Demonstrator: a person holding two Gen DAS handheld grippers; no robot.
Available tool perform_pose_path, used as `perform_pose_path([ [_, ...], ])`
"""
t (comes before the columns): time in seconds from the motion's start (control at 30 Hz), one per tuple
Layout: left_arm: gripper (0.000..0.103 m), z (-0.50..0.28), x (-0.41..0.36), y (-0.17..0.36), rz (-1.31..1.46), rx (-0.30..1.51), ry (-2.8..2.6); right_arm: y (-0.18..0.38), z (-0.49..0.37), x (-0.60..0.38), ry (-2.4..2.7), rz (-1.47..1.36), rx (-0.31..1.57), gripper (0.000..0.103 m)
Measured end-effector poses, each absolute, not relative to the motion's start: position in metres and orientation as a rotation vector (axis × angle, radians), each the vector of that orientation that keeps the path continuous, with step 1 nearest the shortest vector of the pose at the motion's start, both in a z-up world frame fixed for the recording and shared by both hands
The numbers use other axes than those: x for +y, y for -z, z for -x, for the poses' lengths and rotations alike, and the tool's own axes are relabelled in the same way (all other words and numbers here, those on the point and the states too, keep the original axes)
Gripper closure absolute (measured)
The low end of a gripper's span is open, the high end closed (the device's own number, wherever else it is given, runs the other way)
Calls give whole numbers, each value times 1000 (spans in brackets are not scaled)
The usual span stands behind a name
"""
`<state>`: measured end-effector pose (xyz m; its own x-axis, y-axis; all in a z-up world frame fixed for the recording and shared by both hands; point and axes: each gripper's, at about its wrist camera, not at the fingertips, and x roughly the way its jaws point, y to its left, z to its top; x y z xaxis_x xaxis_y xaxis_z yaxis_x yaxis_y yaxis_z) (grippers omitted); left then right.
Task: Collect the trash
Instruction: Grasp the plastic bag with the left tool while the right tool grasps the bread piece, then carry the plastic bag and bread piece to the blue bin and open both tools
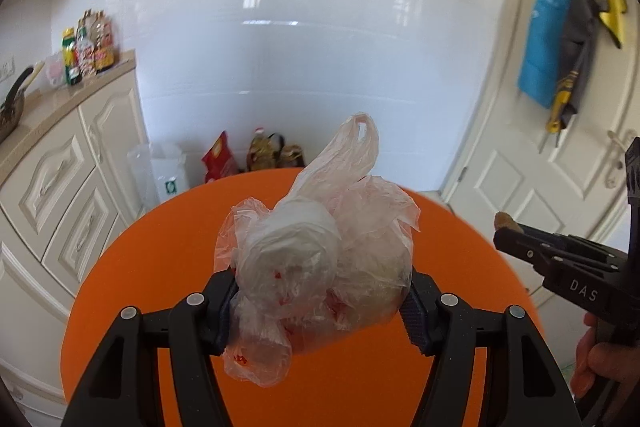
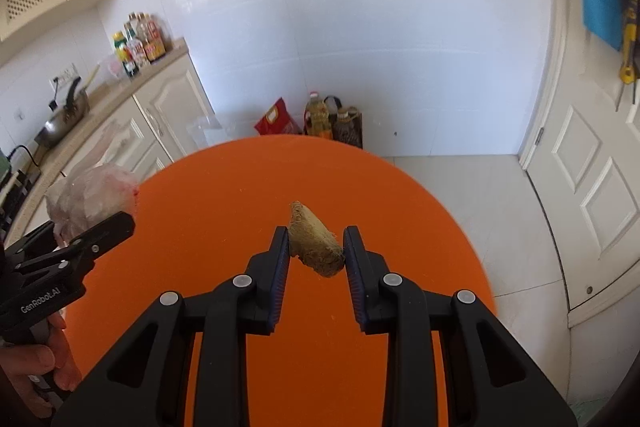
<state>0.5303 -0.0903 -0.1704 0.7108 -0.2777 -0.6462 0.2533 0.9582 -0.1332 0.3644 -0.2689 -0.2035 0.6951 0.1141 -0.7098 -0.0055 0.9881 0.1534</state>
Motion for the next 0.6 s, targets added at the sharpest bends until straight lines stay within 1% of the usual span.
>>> perform_pose_path([
  [0.2,42,-505,-132,140,8,651,394,165,-293,-302,-25,-183,705,76],
  [0.27,42,-481,-144,134,1,636,434,156,-270,-318,-1,-193,681,76],
  [0.3,42,-451,-157,128,-5,628,453,152,-259,-325,15,-196,672,76],
  [0.43,42,-421,-186,119,-21,608,543,142,-216,-358,77,-217,641,76],
  [0.47,42,-392,-181,120,-25,604,562,140,-204,-367,102,-221,634,76],
  [0.6,42,-332,-213,119,-50,605,656,136,-162,-407,190,-247,617,76],
])
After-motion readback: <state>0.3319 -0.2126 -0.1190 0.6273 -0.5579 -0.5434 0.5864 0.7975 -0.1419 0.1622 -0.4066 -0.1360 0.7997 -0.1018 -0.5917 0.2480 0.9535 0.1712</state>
